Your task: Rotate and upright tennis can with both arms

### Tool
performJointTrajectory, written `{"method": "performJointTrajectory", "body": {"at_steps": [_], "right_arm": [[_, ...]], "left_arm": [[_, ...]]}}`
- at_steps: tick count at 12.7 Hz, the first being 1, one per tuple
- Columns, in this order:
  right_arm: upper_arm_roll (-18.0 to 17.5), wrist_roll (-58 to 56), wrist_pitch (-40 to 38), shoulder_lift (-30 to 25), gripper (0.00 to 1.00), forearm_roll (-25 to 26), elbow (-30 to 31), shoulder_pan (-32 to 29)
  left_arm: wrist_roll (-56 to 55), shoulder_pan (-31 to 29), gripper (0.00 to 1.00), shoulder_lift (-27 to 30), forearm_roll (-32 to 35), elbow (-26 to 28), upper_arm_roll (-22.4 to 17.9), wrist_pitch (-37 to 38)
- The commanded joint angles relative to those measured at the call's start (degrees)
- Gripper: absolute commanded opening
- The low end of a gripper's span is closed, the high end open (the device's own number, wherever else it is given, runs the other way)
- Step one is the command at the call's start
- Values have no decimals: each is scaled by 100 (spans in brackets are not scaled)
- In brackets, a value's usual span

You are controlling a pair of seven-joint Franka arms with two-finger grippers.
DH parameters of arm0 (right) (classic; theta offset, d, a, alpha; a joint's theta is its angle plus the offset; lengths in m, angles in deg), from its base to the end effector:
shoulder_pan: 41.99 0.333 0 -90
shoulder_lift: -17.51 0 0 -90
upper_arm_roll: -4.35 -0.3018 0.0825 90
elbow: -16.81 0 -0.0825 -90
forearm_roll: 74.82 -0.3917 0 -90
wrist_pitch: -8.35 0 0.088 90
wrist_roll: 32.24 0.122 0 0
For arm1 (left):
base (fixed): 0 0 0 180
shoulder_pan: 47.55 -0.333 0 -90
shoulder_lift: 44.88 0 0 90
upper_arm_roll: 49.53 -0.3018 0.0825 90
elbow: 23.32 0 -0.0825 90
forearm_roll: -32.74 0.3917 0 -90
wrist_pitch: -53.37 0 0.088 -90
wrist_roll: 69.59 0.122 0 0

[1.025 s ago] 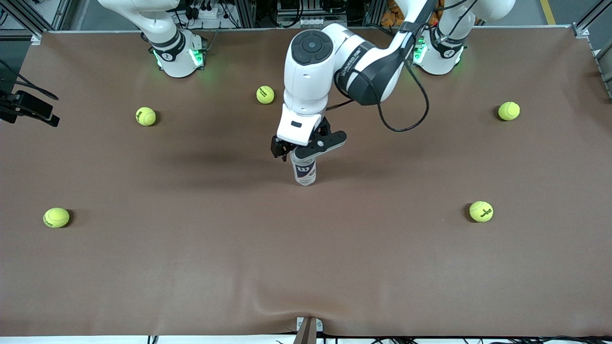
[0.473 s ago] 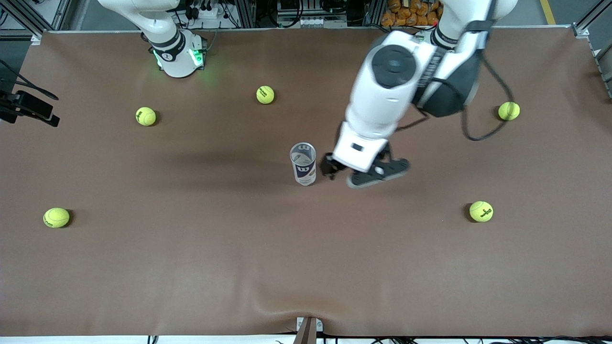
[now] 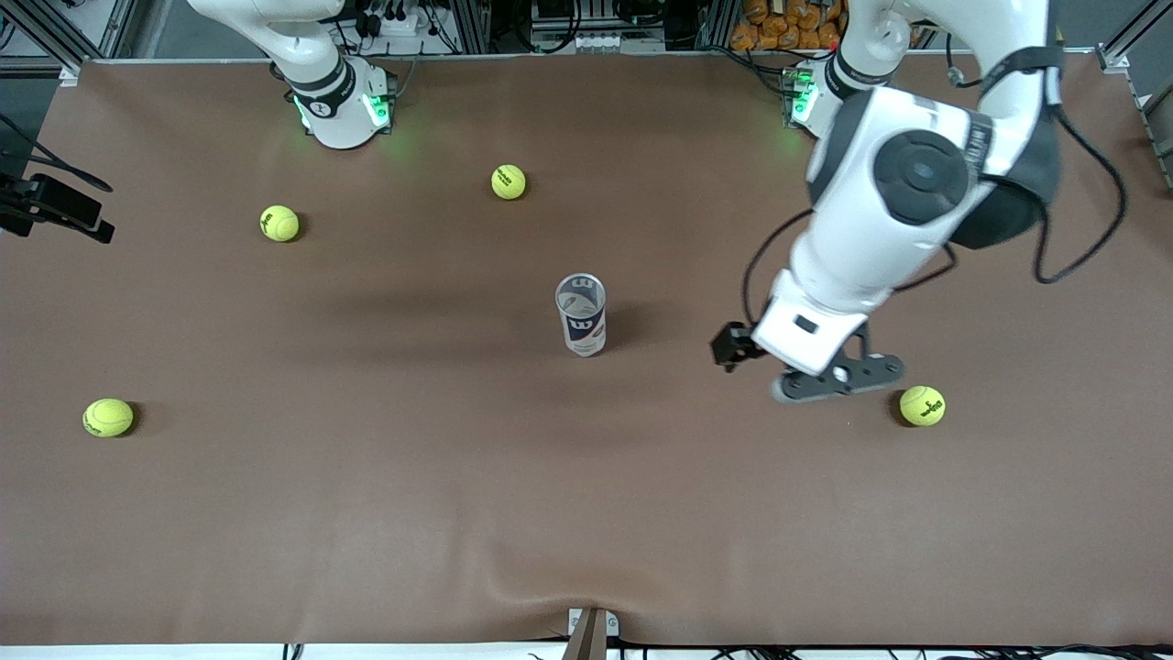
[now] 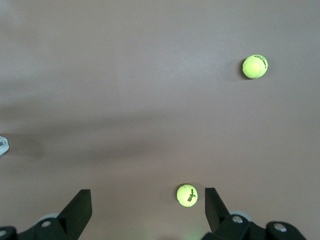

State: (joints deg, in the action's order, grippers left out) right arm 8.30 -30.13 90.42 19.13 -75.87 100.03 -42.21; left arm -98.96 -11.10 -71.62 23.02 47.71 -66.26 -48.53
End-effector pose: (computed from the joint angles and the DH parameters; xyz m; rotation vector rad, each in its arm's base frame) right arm 0.5544 -0.0374 0.6237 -3.1191 0.1679 0.0749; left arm 0.6406 -0.2917 0.4888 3.0573 0.2457 0.1007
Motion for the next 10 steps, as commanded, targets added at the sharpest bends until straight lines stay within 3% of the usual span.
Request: {"method": "performJointTrajectory", "body": {"at_steps": [1,5,8,10], "right_arm": [[-69,106,-51,5,100,53,-42,-65],[-69,106,-51,5,100,53,-42,-65],[-69,106,-51,5,100,53,-42,-65],[-69,106,-51,5,100,53,-42,-74]], "left_arm": [[465,-496,100,274,5,103,74,380],[1582,-2015,100,468,14,95,1152,777],[2039,-2176,100,538,198,103,1146,882],[2067,-2763,100,556,251,121,1626,953]]}}
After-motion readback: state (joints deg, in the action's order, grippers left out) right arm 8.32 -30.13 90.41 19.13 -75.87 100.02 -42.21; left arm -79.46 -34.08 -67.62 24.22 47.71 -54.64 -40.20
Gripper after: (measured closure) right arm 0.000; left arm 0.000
